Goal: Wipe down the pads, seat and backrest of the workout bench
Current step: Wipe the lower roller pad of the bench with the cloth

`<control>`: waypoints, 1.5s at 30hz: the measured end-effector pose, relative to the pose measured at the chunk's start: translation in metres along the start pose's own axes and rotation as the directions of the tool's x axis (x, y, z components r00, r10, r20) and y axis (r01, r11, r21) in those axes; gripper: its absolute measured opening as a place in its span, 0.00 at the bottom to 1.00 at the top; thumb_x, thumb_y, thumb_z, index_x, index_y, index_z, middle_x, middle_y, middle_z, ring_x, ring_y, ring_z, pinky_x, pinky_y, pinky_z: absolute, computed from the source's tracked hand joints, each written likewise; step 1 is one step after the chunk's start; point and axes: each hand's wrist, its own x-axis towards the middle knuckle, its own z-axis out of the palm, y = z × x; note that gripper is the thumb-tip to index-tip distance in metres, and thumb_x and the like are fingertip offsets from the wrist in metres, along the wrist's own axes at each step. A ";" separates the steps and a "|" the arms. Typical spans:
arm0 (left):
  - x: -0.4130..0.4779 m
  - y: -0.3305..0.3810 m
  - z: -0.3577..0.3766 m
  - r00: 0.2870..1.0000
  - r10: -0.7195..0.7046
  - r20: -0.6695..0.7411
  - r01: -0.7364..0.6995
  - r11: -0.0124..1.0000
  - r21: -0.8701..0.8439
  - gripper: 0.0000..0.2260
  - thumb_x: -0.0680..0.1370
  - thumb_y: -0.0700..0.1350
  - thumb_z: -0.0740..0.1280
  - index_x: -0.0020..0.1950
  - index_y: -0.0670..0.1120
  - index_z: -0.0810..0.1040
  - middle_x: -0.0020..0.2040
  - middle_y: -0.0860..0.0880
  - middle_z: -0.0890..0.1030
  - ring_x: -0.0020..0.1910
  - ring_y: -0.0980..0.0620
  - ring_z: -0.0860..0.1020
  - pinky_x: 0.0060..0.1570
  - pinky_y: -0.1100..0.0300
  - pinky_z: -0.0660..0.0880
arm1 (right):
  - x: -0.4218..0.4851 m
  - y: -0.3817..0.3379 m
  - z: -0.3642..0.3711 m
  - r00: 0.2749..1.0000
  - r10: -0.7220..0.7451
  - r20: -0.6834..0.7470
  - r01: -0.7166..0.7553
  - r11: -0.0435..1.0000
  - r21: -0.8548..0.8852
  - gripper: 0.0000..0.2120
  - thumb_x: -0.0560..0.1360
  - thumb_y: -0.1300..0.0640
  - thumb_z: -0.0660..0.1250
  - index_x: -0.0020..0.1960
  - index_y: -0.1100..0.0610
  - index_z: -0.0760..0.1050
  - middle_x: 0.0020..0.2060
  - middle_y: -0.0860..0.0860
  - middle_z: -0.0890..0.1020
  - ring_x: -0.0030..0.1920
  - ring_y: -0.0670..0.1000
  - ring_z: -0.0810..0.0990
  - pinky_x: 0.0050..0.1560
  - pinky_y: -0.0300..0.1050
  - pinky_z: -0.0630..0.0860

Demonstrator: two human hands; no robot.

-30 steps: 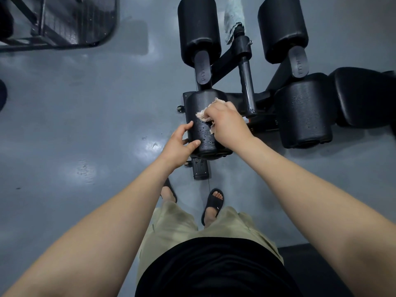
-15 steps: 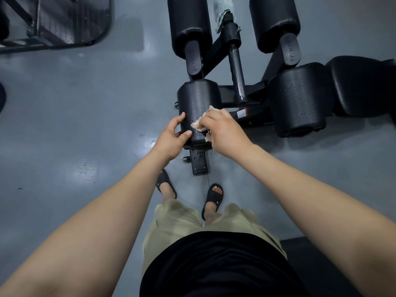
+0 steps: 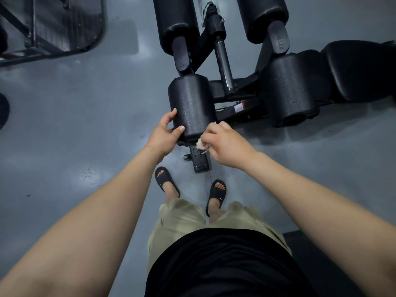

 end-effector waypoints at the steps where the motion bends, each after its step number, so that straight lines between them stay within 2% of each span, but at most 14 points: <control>1: 0.000 0.000 0.000 1.000 0.000 -0.002 0.000 1.000 -0.003 0.26 0.82 0.42 0.66 0.77 0.59 0.64 0.60 0.71 0.72 0.48 0.58 0.83 0.60 0.45 0.79 | -0.004 0.000 -0.004 1.000 0.024 0.013 -0.025 1.000 0.008 0.08 0.72 0.63 0.63 0.49 0.56 0.77 0.48 0.52 0.76 0.43 0.54 0.67 0.43 0.55 0.76; 4: 0.000 0.002 0.000 1.000 0.007 -0.006 -0.007 1.000 -0.001 0.26 0.82 0.41 0.66 0.78 0.58 0.64 0.62 0.68 0.72 0.45 0.61 0.83 0.57 0.46 0.79 | 0.001 -0.009 -0.027 0.989 0.141 -0.033 -0.137 0.984 0.116 0.07 0.73 0.62 0.61 0.50 0.56 0.72 0.47 0.51 0.73 0.41 0.56 0.73 0.41 0.55 0.75; 9: 0.001 0.000 0.001 1.000 0.004 -0.019 -0.004 1.000 -0.009 0.25 0.82 0.41 0.65 0.77 0.57 0.64 0.63 0.65 0.75 0.41 0.62 0.82 0.48 0.55 0.77 | 0.042 -0.030 -0.054 0.925 0.333 -0.181 -0.235 0.878 0.418 0.08 0.75 0.65 0.59 0.51 0.56 0.66 0.43 0.50 0.73 0.41 0.51 0.73 0.42 0.48 0.69; 12: 0.001 0.000 0.000 1.000 0.002 -0.027 -0.002 1.000 -0.007 0.25 0.82 0.42 0.66 0.77 0.58 0.65 0.56 0.70 0.76 0.43 0.59 0.82 0.51 0.53 0.78 | 0.047 -0.023 -0.041 0.928 0.325 -0.180 -0.279 0.929 0.242 0.18 0.75 0.66 0.60 0.63 0.55 0.67 0.47 0.51 0.76 0.48 0.55 0.75 0.49 0.50 0.72; 15: 0.000 0.001 -0.001 1.000 0.016 -0.013 -0.016 1.000 -0.015 0.25 0.82 0.41 0.65 0.78 0.56 0.64 0.66 0.62 0.72 0.43 0.64 0.82 0.50 0.61 0.78 | 0.034 -0.014 -0.022 0.946 0.318 -0.069 -0.318 0.948 0.015 0.24 0.74 0.66 0.61 0.69 0.54 0.71 0.56 0.57 0.74 0.56 0.61 0.71 0.56 0.57 0.76; 20: 0.003 -0.001 -0.002 1.000 0.019 -0.006 -0.019 1.000 -0.016 0.25 0.82 0.41 0.66 0.77 0.56 0.65 0.65 0.65 0.72 0.46 0.63 0.82 0.50 0.62 0.77 | 0.026 -0.018 -0.005 0.942 0.305 -0.137 -0.301 0.952 0.052 0.22 0.77 0.52 0.67 0.69 0.60 0.75 0.64 0.60 0.72 0.57 0.64 0.72 0.61 0.54 0.74; 22: 0.004 -0.002 -0.002 1.000 0.020 -0.008 -0.020 1.000 -0.013 0.25 0.82 0.41 0.66 0.76 0.56 0.65 0.63 0.67 0.72 0.46 0.61 0.83 0.53 0.60 0.78 | 0.031 -0.012 0.002 0.952 0.263 -0.160 -0.266 0.964 0.001 0.21 0.78 0.52 0.69 0.68 0.61 0.76 0.62 0.60 0.75 0.52 0.64 0.73 0.57 0.55 0.76; 26: 0.007 -0.006 -0.005 1.000 0.015 -0.003 -0.015 1.000 0.009 0.25 0.81 0.43 0.67 0.75 0.60 0.66 0.59 0.74 0.74 0.46 0.58 0.83 0.54 0.56 0.78 | 0.057 -0.011 0.000 0.951 0.240 -0.196 -0.248 0.969 -0.019 0.17 0.80 0.56 0.66 0.67 0.62 0.76 0.61 0.59 0.75 0.55 0.62 0.72 0.55 0.54 0.76; 30: 0.006 -0.002 -0.005 1.000 0.019 -0.001 -0.019 0.999 -0.028 0.24 0.82 0.39 0.66 0.76 0.53 0.66 0.67 0.59 0.74 0.38 0.61 0.81 0.43 0.67 0.77 | 0.091 -0.010 -0.002 0.951 0.230 -0.208 -0.254 0.962 -0.098 0.15 0.82 0.56 0.63 0.65 0.62 0.75 0.61 0.57 0.74 0.56 0.60 0.70 0.50 0.54 0.77; 32: 0.005 0.000 -0.004 1.000 0.012 -0.004 -0.012 0.999 -0.037 0.23 0.82 0.38 0.65 0.76 0.51 0.65 0.65 0.56 0.75 0.37 0.56 0.82 0.40 0.70 0.76 | 0.107 -0.008 -0.003 0.947 0.238 -0.215 -0.268 0.955 -0.126 0.14 0.82 0.57 0.63 0.64 0.63 0.75 0.62 0.57 0.73 0.57 0.60 0.70 0.50 0.53 0.77; 33: 0.005 0.000 -0.005 1.000 0.013 -0.002 -0.013 0.999 -0.045 0.23 0.82 0.38 0.65 0.76 0.50 0.65 0.65 0.55 0.75 0.42 0.51 0.82 0.40 0.70 0.75 | 0.116 -0.007 -0.004 0.946 0.243 -0.214 -0.275 0.951 -0.139 0.13 0.81 0.59 0.64 0.64 0.63 0.74 0.63 0.57 0.73 0.57 0.59 0.70 0.51 0.52 0.76; 36: 0.004 0.000 -0.005 1.000 0.019 0.005 -0.019 0.998 -0.060 0.25 0.83 0.39 0.65 0.77 0.52 0.64 0.70 0.55 0.73 0.54 0.56 0.76 0.43 0.70 0.76 | 0.144 -0.006 -0.010 0.936 0.278 -0.215 -0.317 0.932 -0.177 0.14 0.80 0.62 0.64 0.65 0.62 0.73 0.66 0.56 0.71 0.59 0.59 0.70 0.51 0.49 0.75; 40: 0.002 0.000 -0.004 1.000 0.013 -0.013 -0.014 0.999 -0.049 0.25 0.82 0.40 0.65 0.78 0.53 0.64 0.73 0.56 0.71 0.53 0.52 0.81 0.45 0.69 0.76 | 0.156 -0.005 -0.013 0.946 0.270 -0.179 -0.306 0.927 -0.216 0.23 0.79 0.62 0.63 0.73 0.57 0.68 0.69 0.55 0.71 0.60 0.60 0.71 0.52 0.51 0.74; 45: -0.001 0.001 -0.001 0.999 -0.001 -0.044 0.000 1.000 -0.024 0.24 0.82 0.42 0.66 0.76 0.56 0.66 0.71 0.58 0.70 0.55 0.49 0.81 0.47 0.66 0.77 | 0.121 -0.001 -0.004 0.962 0.148 -0.231 -0.190 0.967 -0.171 0.17 0.79 0.52 0.62 0.63 0.59 0.79 0.68 0.54 0.76 0.59 0.61 0.73 0.57 0.55 0.75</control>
